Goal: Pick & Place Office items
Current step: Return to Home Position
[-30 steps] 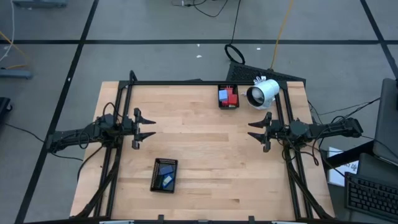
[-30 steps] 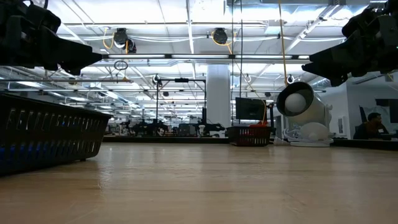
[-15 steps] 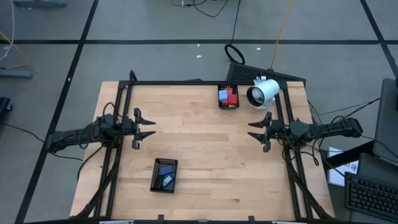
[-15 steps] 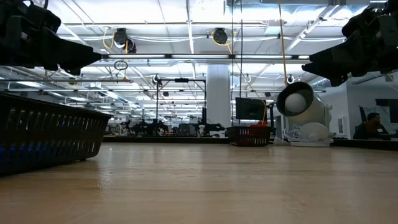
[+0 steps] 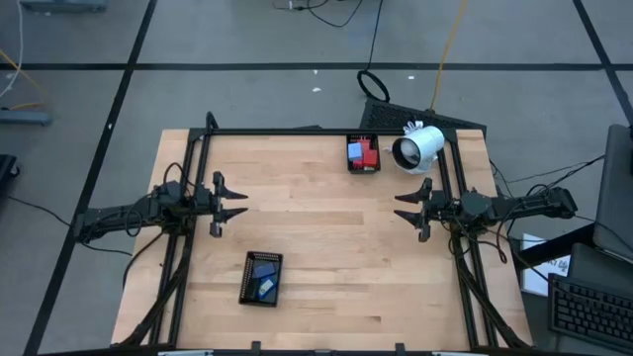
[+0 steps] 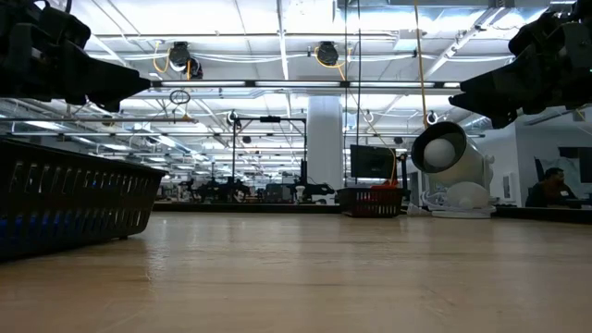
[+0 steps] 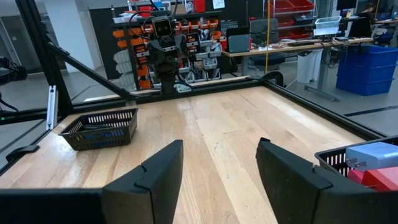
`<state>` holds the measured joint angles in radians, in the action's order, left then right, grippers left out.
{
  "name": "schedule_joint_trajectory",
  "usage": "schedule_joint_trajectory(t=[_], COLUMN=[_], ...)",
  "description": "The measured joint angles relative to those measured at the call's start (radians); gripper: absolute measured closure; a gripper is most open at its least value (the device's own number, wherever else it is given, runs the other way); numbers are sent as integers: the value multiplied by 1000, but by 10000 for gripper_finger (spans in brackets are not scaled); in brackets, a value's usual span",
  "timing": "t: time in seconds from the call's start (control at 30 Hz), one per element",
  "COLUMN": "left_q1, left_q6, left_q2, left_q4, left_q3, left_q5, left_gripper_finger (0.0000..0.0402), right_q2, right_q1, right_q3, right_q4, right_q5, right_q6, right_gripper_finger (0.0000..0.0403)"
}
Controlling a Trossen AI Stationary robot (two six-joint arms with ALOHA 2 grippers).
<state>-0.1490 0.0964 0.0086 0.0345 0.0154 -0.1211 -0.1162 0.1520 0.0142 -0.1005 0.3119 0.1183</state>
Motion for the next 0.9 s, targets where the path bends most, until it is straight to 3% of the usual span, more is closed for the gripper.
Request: schedule_joint_trajectory(t=[0.67,0.9], left_q1=[0,0], left_q6=[0,-1], left_q2=[0,0], left_q4=[0,0], left_q3=[0,0], left_q5=[0,0], left_gripper_finger=[194,201], right_q2=[0,0], right_q1=[0,0], right_q3=[0,0], right_q4=[0,0], right_q5=[0,0], right_q6=[0,0], right_gripper_finger=[206,206])
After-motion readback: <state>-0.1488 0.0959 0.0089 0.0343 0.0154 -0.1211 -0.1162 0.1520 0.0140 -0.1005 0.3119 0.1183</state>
